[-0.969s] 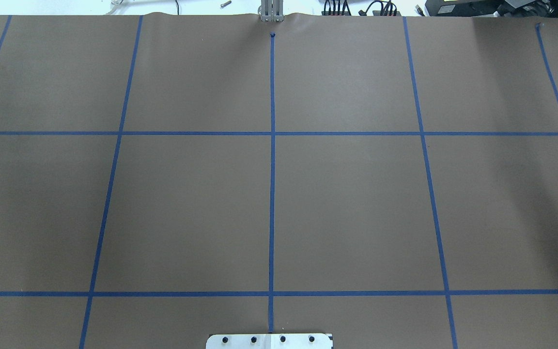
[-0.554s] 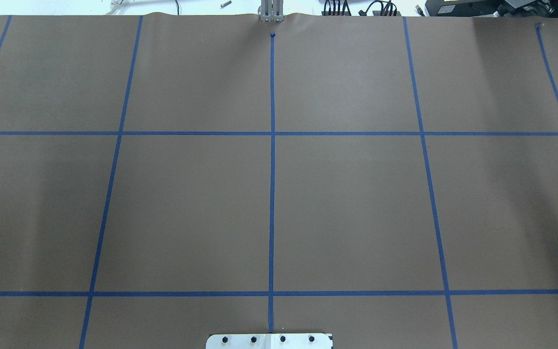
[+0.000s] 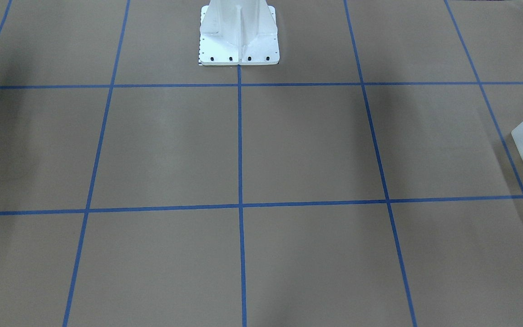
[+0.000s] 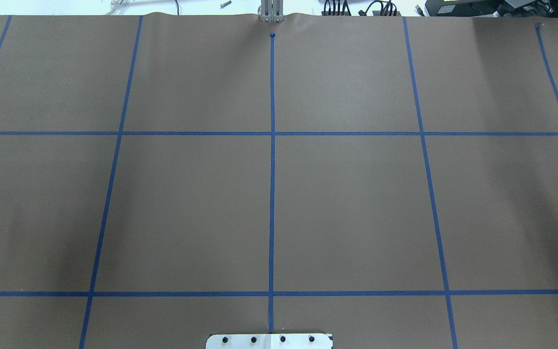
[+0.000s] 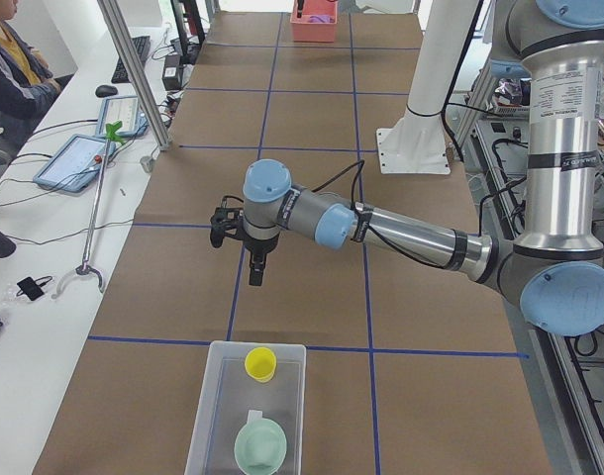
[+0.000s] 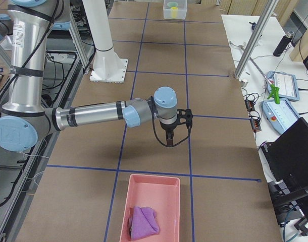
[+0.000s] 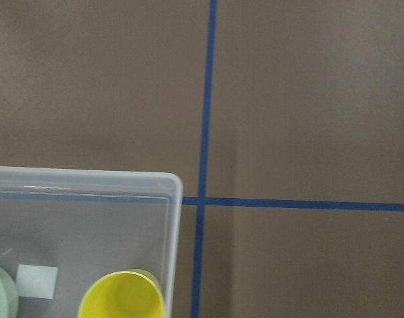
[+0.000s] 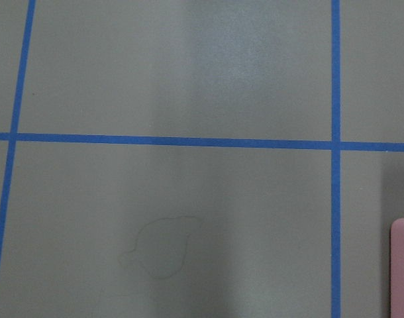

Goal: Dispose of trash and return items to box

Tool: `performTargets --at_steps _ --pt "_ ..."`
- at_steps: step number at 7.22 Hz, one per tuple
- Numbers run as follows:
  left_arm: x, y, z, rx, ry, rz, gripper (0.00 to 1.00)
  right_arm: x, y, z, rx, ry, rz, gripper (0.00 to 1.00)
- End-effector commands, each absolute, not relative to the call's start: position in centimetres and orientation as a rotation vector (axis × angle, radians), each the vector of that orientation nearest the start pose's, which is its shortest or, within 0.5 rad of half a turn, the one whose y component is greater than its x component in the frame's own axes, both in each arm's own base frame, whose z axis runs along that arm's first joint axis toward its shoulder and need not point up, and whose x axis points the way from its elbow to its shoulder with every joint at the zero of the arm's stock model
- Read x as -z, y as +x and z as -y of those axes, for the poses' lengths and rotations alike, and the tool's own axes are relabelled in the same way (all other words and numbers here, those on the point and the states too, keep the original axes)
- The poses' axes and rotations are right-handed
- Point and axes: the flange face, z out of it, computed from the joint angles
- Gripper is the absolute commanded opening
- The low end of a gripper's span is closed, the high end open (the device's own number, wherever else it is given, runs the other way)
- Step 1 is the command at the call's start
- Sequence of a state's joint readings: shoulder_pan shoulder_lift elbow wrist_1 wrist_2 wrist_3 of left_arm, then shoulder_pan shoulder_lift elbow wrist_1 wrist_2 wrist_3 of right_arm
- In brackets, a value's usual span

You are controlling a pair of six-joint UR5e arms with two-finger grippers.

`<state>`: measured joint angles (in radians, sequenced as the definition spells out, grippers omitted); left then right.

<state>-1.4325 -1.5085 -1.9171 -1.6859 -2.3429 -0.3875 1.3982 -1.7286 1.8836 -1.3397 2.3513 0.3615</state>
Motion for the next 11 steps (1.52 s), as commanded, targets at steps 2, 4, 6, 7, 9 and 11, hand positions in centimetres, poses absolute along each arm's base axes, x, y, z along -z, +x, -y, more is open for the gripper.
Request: performTargets --at_steps 2,4,6,7,9,11 --pt "-49.3 1.2 46.7 0.048 0.171 -0.818 0.99 -56.6 -0.8 43.0 -0.015 0.143 0.799 1.0" --pt "-52.0 0.9 45.0 0.068 0.131 -0.781 0.99 -55.5 0.5 42.8 -0.036 0.173 0.8 1.0" --pt "-52.5 0.9 44.9 0.067 0.125 -0.777 0.99 -54.9 0.6 42.6 -0.003 0.176 0.791 1.0" --pt "-52.4 0.9 44.8 0.067 0.124 -0.779 0.99 -54.9 1.8 42.4 0.038 0.169 0.783 1.0" --pt "-53.5 0.9 45.0 0.002 0.135 -0.771 0.99 -54.7 2.0 42.2 0.088 0.142 0.775 1.0" --pt "-53.6 0.9 45.4 -0.088 0.169 -0.764 0.99 -55.0 0.9 42.2 0.161 0.144 0.773 1.0"
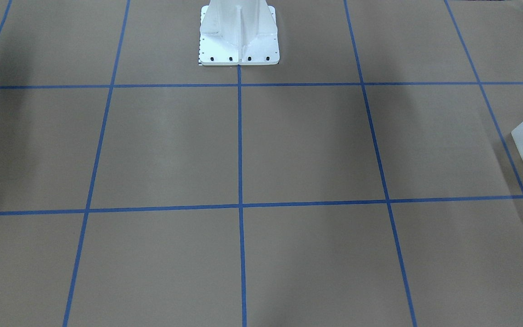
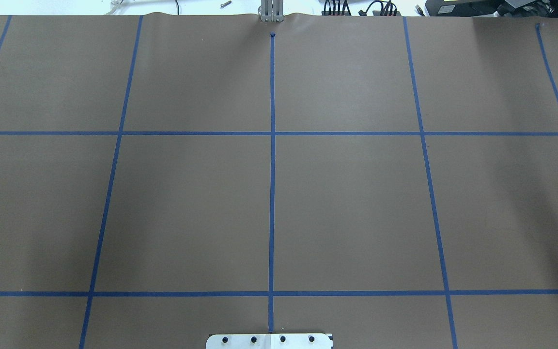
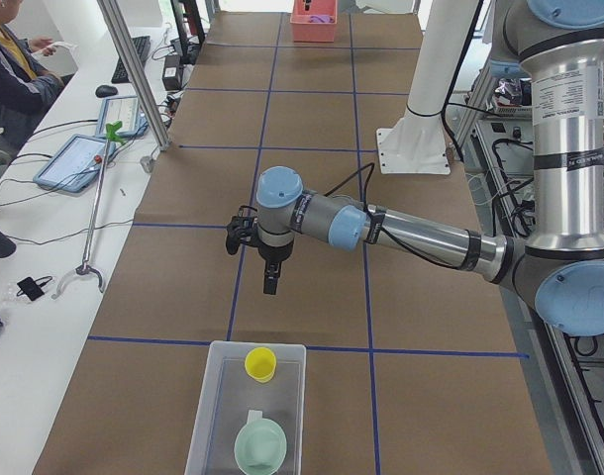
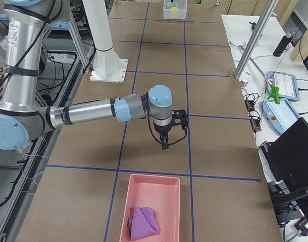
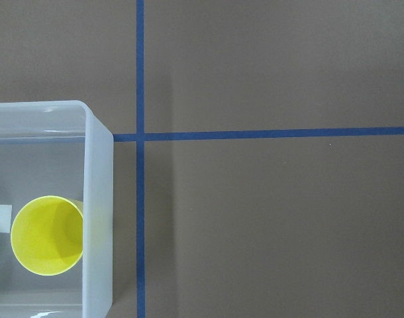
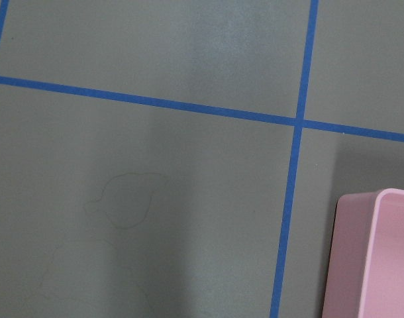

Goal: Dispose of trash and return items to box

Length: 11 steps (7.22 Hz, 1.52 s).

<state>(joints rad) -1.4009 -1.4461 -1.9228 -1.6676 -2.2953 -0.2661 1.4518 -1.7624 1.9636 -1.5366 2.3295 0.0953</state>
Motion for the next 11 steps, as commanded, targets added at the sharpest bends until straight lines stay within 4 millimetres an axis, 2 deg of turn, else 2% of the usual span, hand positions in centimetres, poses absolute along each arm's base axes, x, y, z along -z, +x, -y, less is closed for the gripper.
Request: performTargets --at_steps 1,4,7,10,11 --pt "-53.8 0.9 45.2 -0.099 0.17 -0.758 0.99 -55.2 1.1 41.9 0.17 0.14 0.771 1.0" --pt "-53.5 0.8 45.1 -0.09 0.17 -0.762 0.99 -55.8 1.8 41.5 0.249 0.093 0.761 1.0" --pt "-54.4 1.1 45.3 -0.084 0.148 -0.771 0.99 -55.2 1.9 42.0 0.251 0.101 0.742 1.0" --pt "-53.8 1.1 45.5 -0.076 0.158 -0.777 0.99 -54.8 1.9 42.6 0.247 0.109 0.733 1.0" --pt "-54.2 1.1 45.5 -0.074 0.151 -0.775 0.99 -54.5 1.9 42.8 0.246 0.114 0.735 1.0"
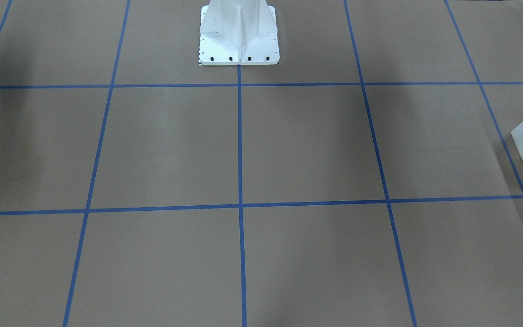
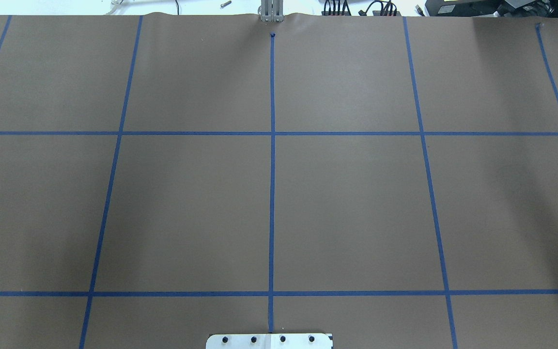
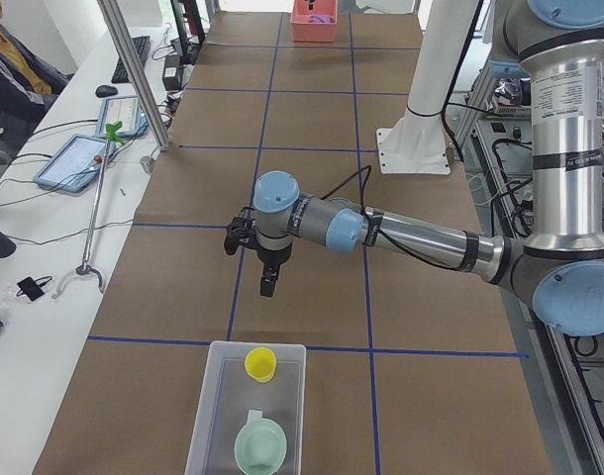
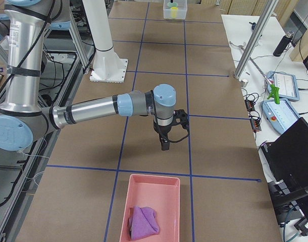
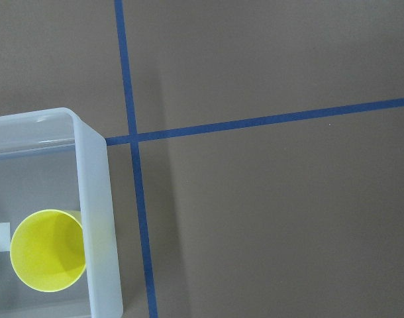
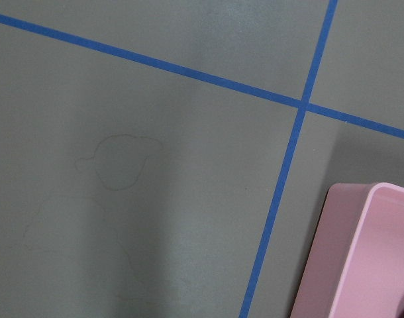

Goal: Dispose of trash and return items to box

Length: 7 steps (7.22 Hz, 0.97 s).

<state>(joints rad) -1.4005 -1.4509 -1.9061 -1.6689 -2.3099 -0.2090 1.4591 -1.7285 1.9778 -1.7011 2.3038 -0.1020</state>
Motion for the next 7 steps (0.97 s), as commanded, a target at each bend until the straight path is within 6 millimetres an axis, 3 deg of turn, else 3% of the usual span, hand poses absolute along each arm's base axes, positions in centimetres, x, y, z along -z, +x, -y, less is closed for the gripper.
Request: performTargets --at_steps 1,7 --pt "-54.1 1.1 45.5 -0.075 0.153 -0.776 0.99 -54.5 1.9 42.8 0.246 0.114 0.736 1.0" --pt "-55.6 1.3 46.2 -0.092 0.164 -0.773 0.99 -53.6 1.6 43.5 0.251 0.123 0.74 1.0"
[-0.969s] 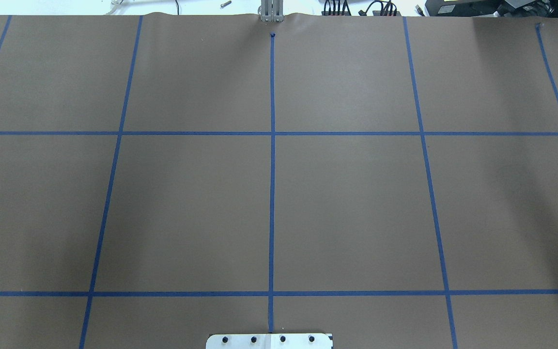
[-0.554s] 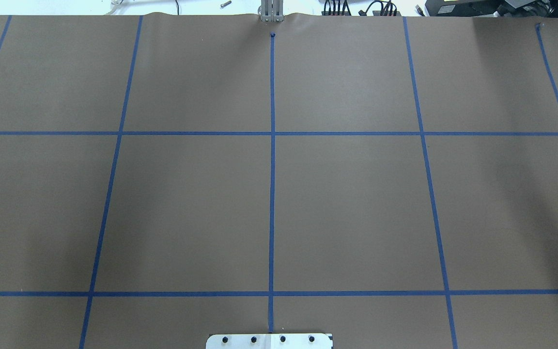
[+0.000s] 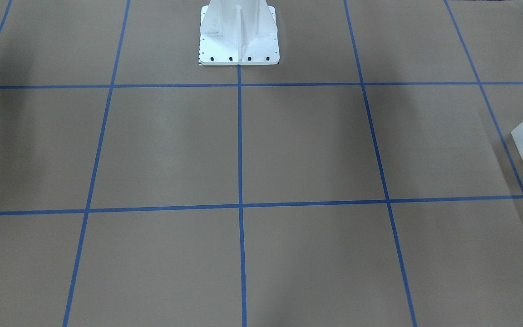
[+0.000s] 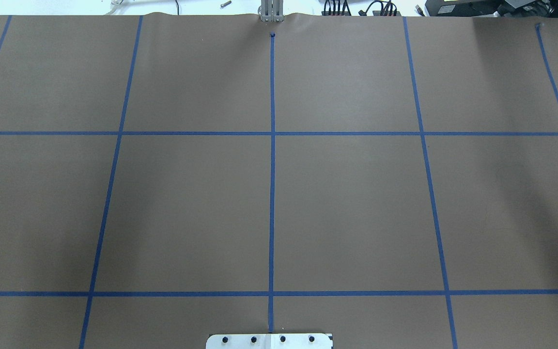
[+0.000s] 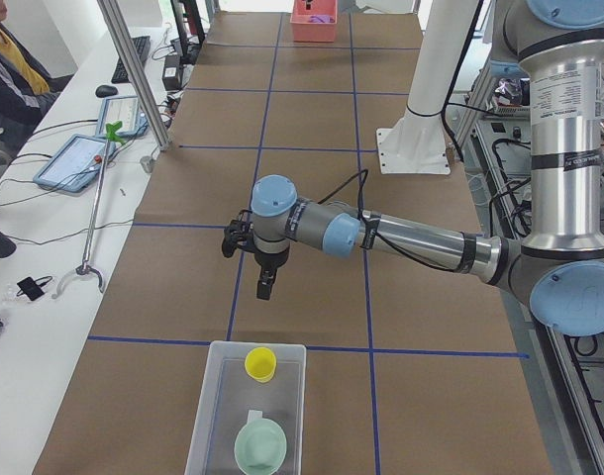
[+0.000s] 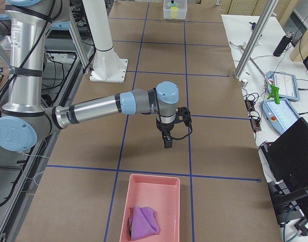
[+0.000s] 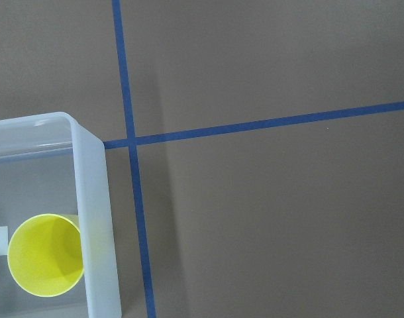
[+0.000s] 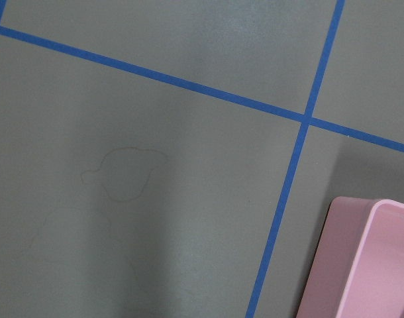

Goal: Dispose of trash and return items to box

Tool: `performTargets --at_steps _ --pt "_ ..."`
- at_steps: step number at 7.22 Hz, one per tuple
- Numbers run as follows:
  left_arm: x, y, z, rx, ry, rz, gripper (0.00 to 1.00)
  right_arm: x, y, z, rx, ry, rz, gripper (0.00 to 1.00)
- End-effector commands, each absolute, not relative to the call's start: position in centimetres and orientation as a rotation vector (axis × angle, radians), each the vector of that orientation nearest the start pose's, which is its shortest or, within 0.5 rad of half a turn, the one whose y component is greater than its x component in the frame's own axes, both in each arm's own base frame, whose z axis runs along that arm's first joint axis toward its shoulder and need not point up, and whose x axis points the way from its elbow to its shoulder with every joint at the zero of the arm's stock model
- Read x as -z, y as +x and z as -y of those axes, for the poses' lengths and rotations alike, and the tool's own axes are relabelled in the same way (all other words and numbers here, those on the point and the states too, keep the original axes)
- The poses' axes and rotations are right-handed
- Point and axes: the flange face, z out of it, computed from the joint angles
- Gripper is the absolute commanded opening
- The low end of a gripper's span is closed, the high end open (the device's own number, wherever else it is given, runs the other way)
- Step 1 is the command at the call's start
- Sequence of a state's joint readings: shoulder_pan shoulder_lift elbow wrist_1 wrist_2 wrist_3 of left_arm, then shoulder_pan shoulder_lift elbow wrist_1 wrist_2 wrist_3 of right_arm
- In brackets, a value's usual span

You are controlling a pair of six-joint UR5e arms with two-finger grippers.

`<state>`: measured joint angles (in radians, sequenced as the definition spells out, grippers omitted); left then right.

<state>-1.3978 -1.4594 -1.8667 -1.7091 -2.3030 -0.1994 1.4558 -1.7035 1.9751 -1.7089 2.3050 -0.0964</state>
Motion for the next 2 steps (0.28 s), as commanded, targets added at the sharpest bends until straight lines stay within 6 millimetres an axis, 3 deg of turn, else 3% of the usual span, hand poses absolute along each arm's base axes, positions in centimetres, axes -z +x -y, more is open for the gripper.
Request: performTargets --at_steps 1,2 --pt "-55.2 1.27 46.15 -0.09 0.168 -0.774 0.99 -53.7 1.64 43.51 0.25 0.122 0.741 1.0" --pt "-54.77 1.26 46.25 -0.084 0.173 -0.773 0.99 -53.65 1.63 43.7 0.251 0.125 0.738 1.0"
